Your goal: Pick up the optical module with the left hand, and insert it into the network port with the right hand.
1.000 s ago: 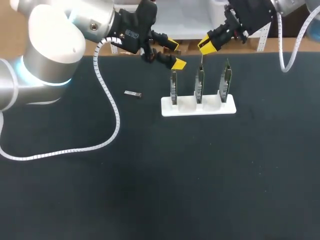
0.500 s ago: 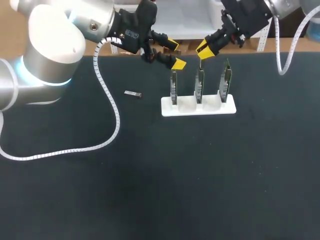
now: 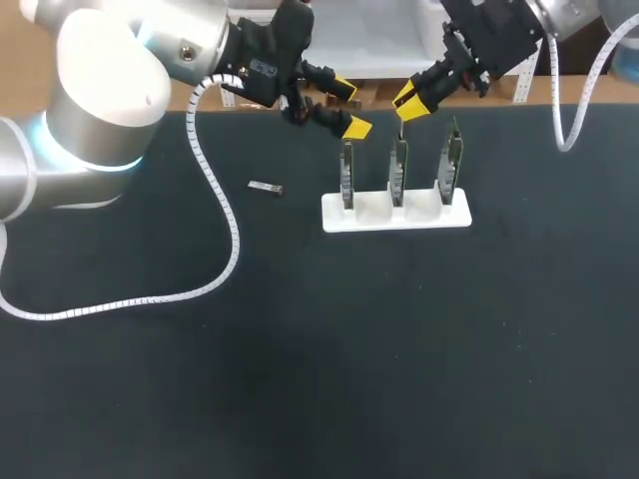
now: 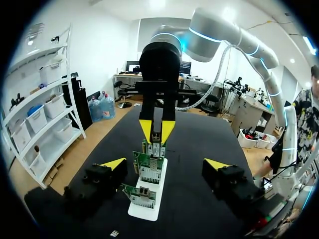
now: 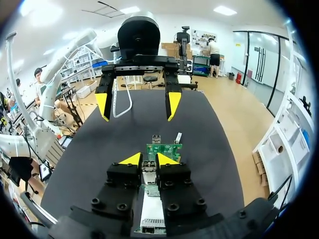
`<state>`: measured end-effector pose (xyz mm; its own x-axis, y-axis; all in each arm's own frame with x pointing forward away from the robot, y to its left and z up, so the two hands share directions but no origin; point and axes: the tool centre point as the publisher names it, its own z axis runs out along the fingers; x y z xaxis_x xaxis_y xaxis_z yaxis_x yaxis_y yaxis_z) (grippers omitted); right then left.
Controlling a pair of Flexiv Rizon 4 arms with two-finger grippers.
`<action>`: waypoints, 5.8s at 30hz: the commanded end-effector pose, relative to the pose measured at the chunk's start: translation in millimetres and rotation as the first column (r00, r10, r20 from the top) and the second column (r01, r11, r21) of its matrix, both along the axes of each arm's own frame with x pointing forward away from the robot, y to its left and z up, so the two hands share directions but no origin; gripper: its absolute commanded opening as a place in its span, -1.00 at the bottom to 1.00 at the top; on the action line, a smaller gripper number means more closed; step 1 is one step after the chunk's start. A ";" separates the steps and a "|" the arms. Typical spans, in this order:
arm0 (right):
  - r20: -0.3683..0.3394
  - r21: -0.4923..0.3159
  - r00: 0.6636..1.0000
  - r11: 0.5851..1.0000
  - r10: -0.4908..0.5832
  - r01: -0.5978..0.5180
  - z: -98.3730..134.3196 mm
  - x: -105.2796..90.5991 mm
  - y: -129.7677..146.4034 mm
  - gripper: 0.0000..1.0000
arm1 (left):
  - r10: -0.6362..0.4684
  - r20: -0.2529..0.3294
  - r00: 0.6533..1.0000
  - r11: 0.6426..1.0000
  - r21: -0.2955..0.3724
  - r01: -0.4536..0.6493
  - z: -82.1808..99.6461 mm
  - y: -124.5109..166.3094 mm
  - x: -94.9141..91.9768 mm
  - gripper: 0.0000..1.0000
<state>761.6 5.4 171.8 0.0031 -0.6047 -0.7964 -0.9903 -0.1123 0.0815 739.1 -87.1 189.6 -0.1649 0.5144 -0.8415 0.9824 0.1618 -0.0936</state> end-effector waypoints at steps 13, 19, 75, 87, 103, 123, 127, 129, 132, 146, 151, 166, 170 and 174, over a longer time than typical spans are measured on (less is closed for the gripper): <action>0.001 0.000 1.000 1.000 -0.008 0.008 -2.9 5.5 4.6 -1.00 | 0.003 -0.002 1.000 1.000 0.006 -0.003 0.9 -0.6 -0.5 1.00; -0.002 0.002 1.000 1.000 -0.007 0.007 -2.7 5.1 4.4 -1.00 | 0.003 -0.002 1.000 1.000 0.006 -0.003 0.9 -0.6 -0.5 1.00; 0.022 -0.010 1.000 1.000 0.003 -0.003 -1.4 -2.9 0.2 -1.00 | 0.003 -0.002 1.000 1.000 0.006 -0.003 0.9 -0.6 -0.5 1.00; 0.031 -0.002 0.999 1.000 0.007 -0.007 3.3 -1.7 4.2 -1.00 | 0.003 -0.002 1.000 1.000 0.006 -0.003 0.9 -0.6 -0.5 1.00; 0.031 -0.012 1.000 1.000 -0.002 0.002 -0.6 3.4 4.6 -1.00 | 0.003 -0.002 1.000 1.000 0.006 -0.003 0.9 -0.6 -0.5 1.00; 0.022 -0.018 1.000 1.000 -0.012 0.012 -6.4 5.5 2.7 -1.00 | 0.003 -0.002 1.000 1.000 0.006 -0.003 0.9 -0.6 -0.5 1.00; 0.027 -0.010 1.000 1.000 -0.011 0.011 -2.6 6.2 3.6 -1.00 | 0.003 -0.002 1.000 1.000 0.006 -0.003 0.9 -0.6 -0.5 1.00; 0.031 -0.005 0.999 1.000 -0.012 0.012 -1.1 6.4 4.3 -1.00 | 0.003 -0.002 1.000 1.000 0.006 -0.003 0.9 -0.6 -0.5 1.00; 0.031 -0.004 0.999 1.000 -0.014 0.014 -1.1 6.8 4.2 -1.00 | 0.003 -0.002 1.000 1.000 0.006 -0.003 0.9 -0.6 -0.5 1.00; 0.022 -0.014 0.999 1.000 -0.026 0.026 -4.7 5.5 1.5 -1.00 | 0.003 -0.002 1.000 1.000 0.006 -0.003 0.9 -0.6 -0.5 1.00; 0.024 -0.008 0.999 0.999 -0.031 0.031 -3.2 3.8 0.1 -1.00 | 0.003 -0.002 1.000 1.000 0.006 -0.003 0.9 -0.6 -0.5 1.00; 0.035 -0.006 0.999 1.000 -0.024 0.024 -0.3 -1.1 -0.5 -1.00 | 0.003 -0.002 1.000 1.000 0.006 -0.003 0.9 -0.6 -0.5 1.00; 0.035 -0.008 0.999 1.000 -0.019 0.019 -1.9 -0.1 1.6 -1.00 | 0.003 -0.002 1.000 1.000 0.006 -0.003 0.9 -0.6 -0.5 1.00; 0.034 -0.010 0.999 1.000 -0.016 0.017 -2.5 1.5 3.0 -1.00 | 0.003 -0.002 1.000 1.000 0.006 -0.003 0.9 -0.6 -0.5 1.00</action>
<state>762.0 7.0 169.6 0.0188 -0.6123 -0.7904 -0.9943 -0.0946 0.0496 739.0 -87.1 189.6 -0.1648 0.5144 -0.8415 0.9824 0.1619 -0.0934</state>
